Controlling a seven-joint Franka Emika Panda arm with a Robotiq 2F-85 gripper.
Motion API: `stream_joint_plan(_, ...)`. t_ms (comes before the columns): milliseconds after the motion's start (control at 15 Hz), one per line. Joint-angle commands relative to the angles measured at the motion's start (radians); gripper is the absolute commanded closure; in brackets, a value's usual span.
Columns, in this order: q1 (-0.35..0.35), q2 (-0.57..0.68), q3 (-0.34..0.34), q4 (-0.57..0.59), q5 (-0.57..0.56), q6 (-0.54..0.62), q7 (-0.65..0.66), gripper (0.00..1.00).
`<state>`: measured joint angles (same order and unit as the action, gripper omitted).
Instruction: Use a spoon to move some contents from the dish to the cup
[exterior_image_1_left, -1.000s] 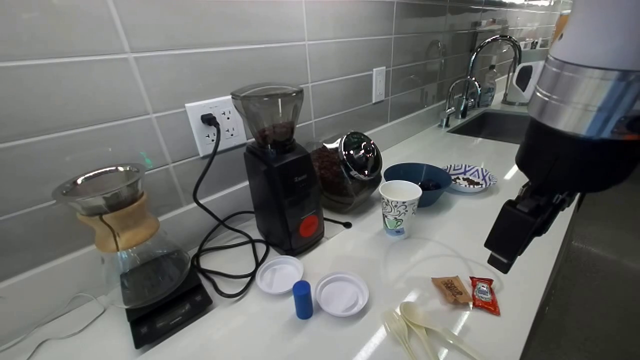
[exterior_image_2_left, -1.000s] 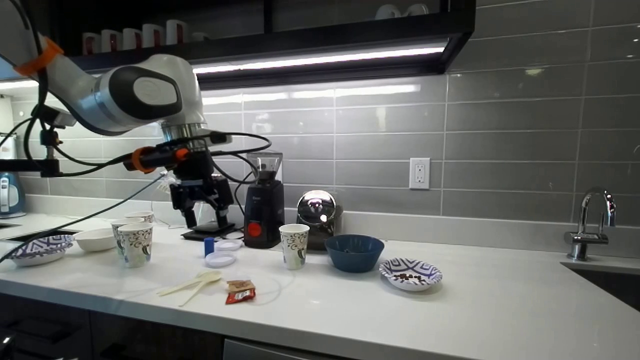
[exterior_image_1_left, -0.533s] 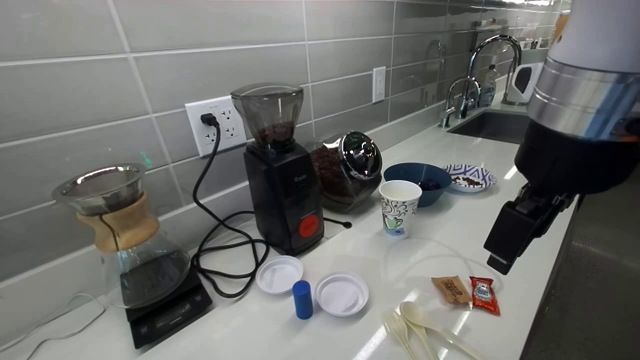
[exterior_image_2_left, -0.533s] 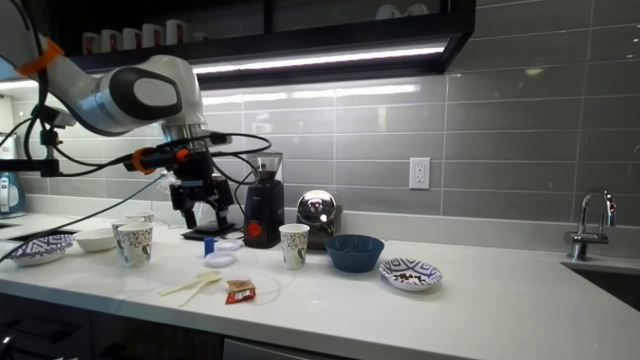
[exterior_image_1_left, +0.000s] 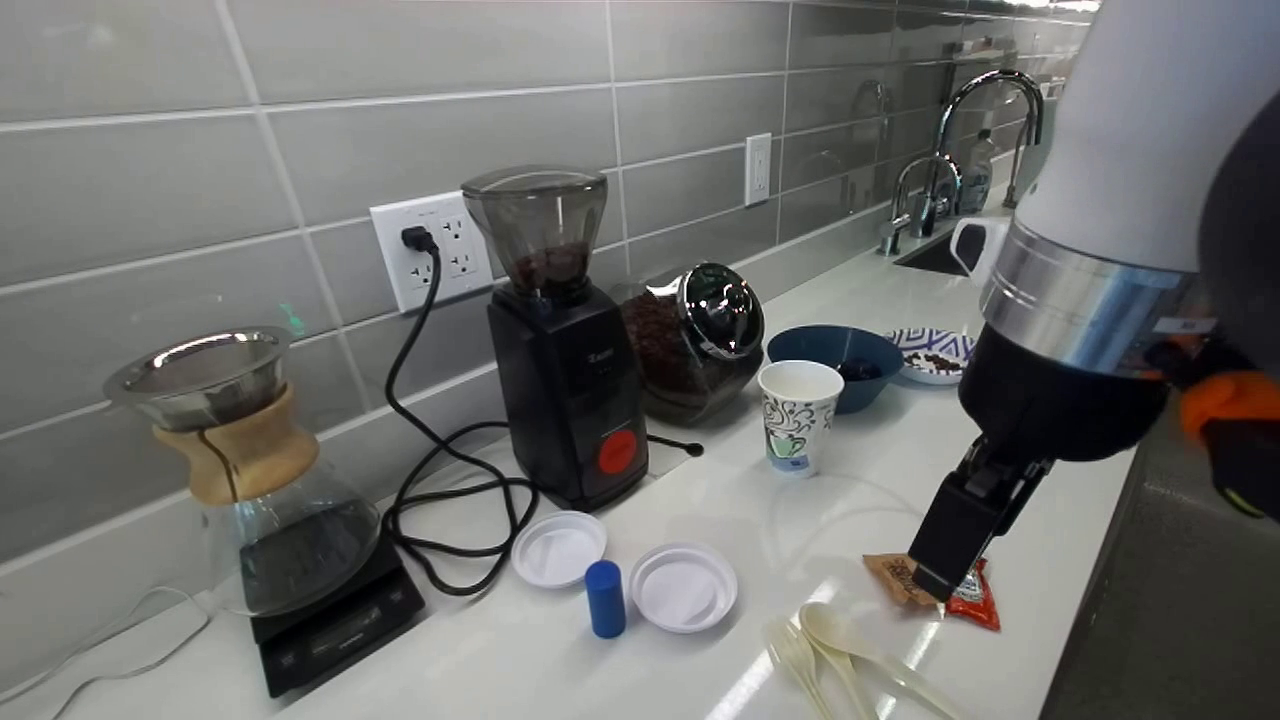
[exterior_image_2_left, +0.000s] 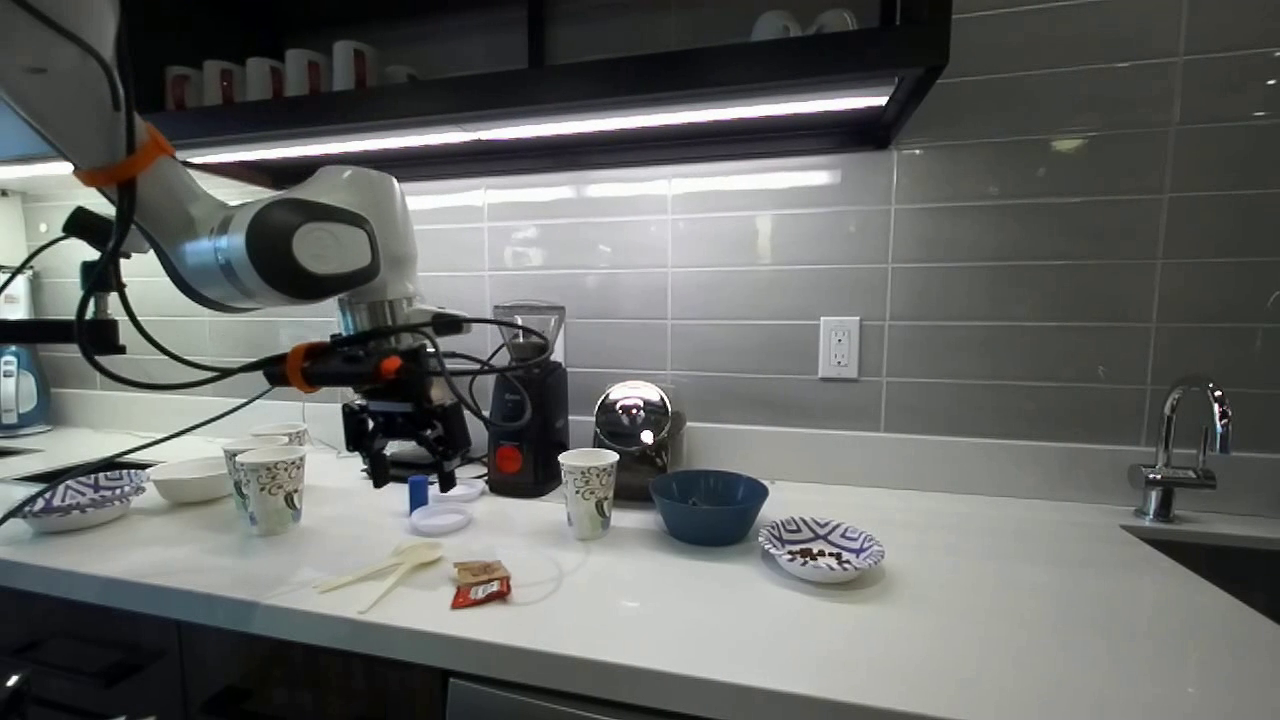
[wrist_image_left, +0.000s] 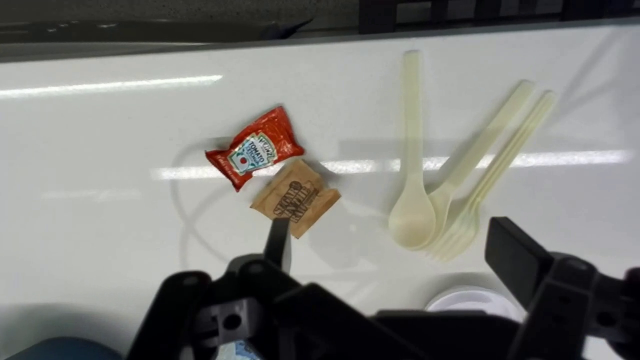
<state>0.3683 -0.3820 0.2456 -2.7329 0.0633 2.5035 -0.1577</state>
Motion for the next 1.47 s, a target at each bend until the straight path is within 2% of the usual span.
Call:
stream_joint_plan(0, 0.05, 0.078, -0.039, -0.019, 0.085, 0.056, -0.07, 0.0)
stream_joint_plan(267, 0.061, 0.163, -0.036, -0.006, 0.15, 0.059, -0.107, 0.0)
stream_joint_plan(800, 0.028, 0.356, 0.006, 0.046, 0.119, 0.168, -0.082, 0.0)
stream_joint_plan(867, 0.025, 0.369, 0.013, 0.053, 0.115, 0.182, -0.08, 0.11)
stream_joint_plan(933, 0.019, 0.384, 0.021, 0.06, 0.101, 0.19, -0.07, 0.28)
stream_joint_plan(1133, 0.009, 0.412, 0.036, 0.078, 0.087, 0.197, -0.06, 0.5)
stream_joint_plan(1267, 0.003, 0.407, 0.041, 0.082, 0.082, 0.193, -0.058, 0.59)
stream_joint_plan(1400, -0.001, 0.395, 0.042, 0.082, 0.074, 0.188, -0.051, 0.6)
